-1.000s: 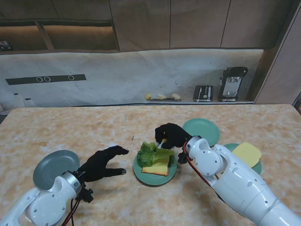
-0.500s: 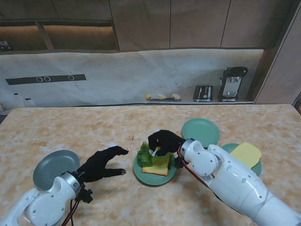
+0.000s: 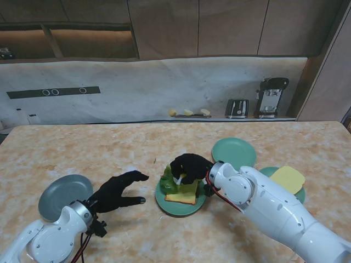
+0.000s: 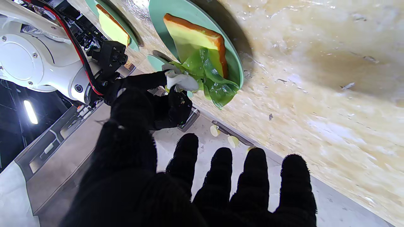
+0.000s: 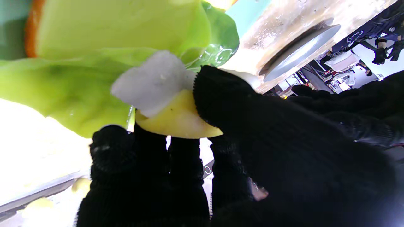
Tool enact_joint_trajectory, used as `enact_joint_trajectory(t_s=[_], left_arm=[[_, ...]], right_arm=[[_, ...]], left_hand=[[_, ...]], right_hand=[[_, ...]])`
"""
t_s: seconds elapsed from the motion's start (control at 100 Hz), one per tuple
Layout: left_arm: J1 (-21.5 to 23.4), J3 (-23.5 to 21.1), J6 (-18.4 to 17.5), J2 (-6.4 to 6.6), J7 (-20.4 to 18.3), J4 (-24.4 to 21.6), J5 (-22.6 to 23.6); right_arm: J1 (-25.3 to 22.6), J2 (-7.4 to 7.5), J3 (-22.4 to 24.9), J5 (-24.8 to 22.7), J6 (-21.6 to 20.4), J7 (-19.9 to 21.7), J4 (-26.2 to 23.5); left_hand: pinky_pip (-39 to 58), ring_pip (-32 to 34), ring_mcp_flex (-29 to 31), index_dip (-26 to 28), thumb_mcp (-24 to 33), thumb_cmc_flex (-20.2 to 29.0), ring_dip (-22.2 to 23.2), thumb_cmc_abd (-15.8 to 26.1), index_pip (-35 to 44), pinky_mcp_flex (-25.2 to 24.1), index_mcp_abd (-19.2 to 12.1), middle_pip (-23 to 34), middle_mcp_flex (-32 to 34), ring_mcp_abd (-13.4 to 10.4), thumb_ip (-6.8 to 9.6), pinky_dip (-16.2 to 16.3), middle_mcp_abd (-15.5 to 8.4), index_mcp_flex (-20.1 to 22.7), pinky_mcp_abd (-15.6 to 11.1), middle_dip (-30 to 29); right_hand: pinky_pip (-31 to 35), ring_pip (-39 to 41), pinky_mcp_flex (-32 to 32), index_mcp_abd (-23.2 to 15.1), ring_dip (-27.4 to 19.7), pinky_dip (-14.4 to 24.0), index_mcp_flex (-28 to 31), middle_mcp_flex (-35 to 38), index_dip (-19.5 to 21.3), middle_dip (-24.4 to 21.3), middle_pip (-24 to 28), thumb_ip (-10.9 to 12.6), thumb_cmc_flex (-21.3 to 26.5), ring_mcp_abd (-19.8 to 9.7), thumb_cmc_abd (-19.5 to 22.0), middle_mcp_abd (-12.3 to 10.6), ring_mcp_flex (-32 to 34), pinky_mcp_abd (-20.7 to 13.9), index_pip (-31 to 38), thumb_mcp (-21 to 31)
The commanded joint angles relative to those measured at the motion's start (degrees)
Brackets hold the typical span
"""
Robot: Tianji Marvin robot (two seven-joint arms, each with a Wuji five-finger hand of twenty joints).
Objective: Prepare sandwich (Bread, lettuce, and egg)
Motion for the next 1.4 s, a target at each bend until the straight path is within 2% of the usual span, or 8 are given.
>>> enact_joint_trajectory(t_s=[0.0, 0.24, 0.39, 0.59, 0.72, 0.83, 1.15, 1.39], left_arm=[[0.49, -0.13, -0.11, -0.01, -0.96, -0.29, -0.03], [0.52, -0.23, 0.01, -0.01, -1.01, -0.32, -0.10], [0.45, -0.25, -0.28, 0.01, -1.15, -0.21, -0.47], [0.38, -0.15, -0.41, 0.07, -1.60, -0.14, -1.12], [0.34, -0.12, -0.54, 0.04, -1.37, -0.09, -1.02], [0.32, -0.09, -0.53, 0.00, -1.17, -0.08, -0.88], [0.10, 0.24, -0.32, -0.10, -0.60, 0.00, -0.62], [-0.62, 0.70, -0.20, -0.15, -0.43, 0.35, -0.89]], right_arm=[[-0.08, -0.27, -0.23, 0.59, 0.12, 1.10, -0.02], [0.42, 0.10, -0.92, 0.02, -0.36, 2.06, 0.18], [0.74, 0.41, -1.05, -0.26, -1.80, 2.68, 0.47], [0.55, 0.83, -0.72, -1.35, -2.22, 2.90, 0.08], [0.40, 1.07, -0.50, -2.37, -2.63, 2.72, -0.11], [-0.01, 1.34, 0.19, -3.97, -3.24, 2.02, -0.62], [-2.79, 1.94, 4.44, -6.16, -1.07, 1.10, -3.61], [-8.05, 3.39, 12.62, -11.93, 4.71, 1.24, -9.34]], left_hand=[[0.26, 0.19, -1.16, 0.78, -0.99, 0.65, 0.45, 1.17, 0.81, -1.09, -1.44, 0.16, 0.32, -0.72, -1.29, -1.08, -1.19, 1.04, -0.60, 0.20], [0.25, 0.17, -1.24, 0.78, -0.97, 0.75, 0.43, 1.21, 0.81, -1.03, -1.40, 0.13, 0.17, -0.69, -1.28, -1.08, -1.23, 1.01, -0.56, 0.19], [0.25, 0.17, -1.24, 0.78, -1.03, 0.66, 0.43, 1.16, 0.81, -1.03, -1.52, 0.14, 0.15, -0.81, -1.29, -1.07, -1.29, 0.95, -0.60, 0.19], [0.16, 0.05, -1.28, 0.76, -0.99, 0.61, 0.35, 1.24, 0.77, -1.02, -1.71, 0.01, 0.19, -0.82, -1.29, -1.10, -1.24, 0.95, -0.50, 0.13], [0.11, 0.08, -1.24, 0.78, -1.00, 0.59, 0.37, 1.24, 0.79, -1.00, -1.65, 0.01, 0.12, -0.77, -1.29, -1.10, -1.30, 0.99, -0.51, 0.14], [0.14, 0.11, -1.20, 0.79, -1.00, 0.57, 0.39, 1.30, 0.79, -0.91, -1.68, 0.04, 0.16, -0.80, -1.29, -1.08, -1.28, 0.98, -0.51, 0.15], [0.29, 0.17, -1.11, 0.82, -0.97, 0.67, 0.45, 1.34, 0.85, -0.85, -1.58, 0.13, 0.21, -0.77, -1.27, -0.94, -1.27, 0.92, -0.44, 0.19], [0.44, 0.25, -0.99, 0.83, -0.98, 0.66, 0.48, 1.38, 0.87, -0.84, -1.57, 0.12, 0.17, -0.79, -1.28, -0.87, -1.28, 0.83, -0.44, 0.19]], right_hand=[[-0.34, 0.77, -1.93, -1.49, 1.20, 1.08, 0.34, -1.84, -0.64, -25.92, -0.60, -0.65, 1.30, 1.39, 0.25, -1.43, 1.15, -5.83, 0.02, -0.02], [-0.53, -2.50, -5.78, -0.74, 2.03, 1.85, -2.66, -5.19, -2.94, -26.29, -2.08, -0.84, -2.03, -0.64, -0.59, -1.82, -1.83, -5.05, -3.50, -0.91], [-0.25, -4.50, -8.21, -1.01, 5.80, 3.18, -2.84, -5.81, -4.88, -25.76, -2.93, -3.01, -6.29, -2.83, -1.72, -2.24, -2.87, -3.93, -5.64, -1.37], [-0.70, -6.75, -13.00, -0.31, 5.84, 4.01, -4.71, -9.03, -5.12, -26.01, -4.14, -1.60, -8.89, -3.39, -0.12, -2.70, -6.57, -3.04, -9.99, -0.77], [-1.87, -9.15, -16.63, 0.45, 5.40, 5.23, -6.19, -11.34, -0.98, -26.99, -4.99, 2.86, -11.71, -3.54, 2.26, -2.91, -9.29, -2.46, -15.87, -0.78], [-3.01, -12.86, -19.77, 0.49, 3.74, 5.39, -9.36, -14.72, -1.06, -28.90, -7.87, 2.88, -13.24, -3.87, 3.13, -2.75, -12.40, -2.33, -18.66, -1.59], [-12.25, -21.64, -27.87, 0.78, -1.43, 1.66, -17.68, -20.16, -5.32, -36.41, -12.47, 2.57, -16.89, -3.73, 8.91, -2.00, -17.90, 1.26, -21.22, -5.91], [-15.14, -23.64, -30.08, 2.31, -2.64, 0.02, -20.56, -20.26, -7.28, -38.07, -13.13, 2.52, -18.54, -2.96, 10.81, -1.34, -19.11, 2.11, -22.49, -8.26]])
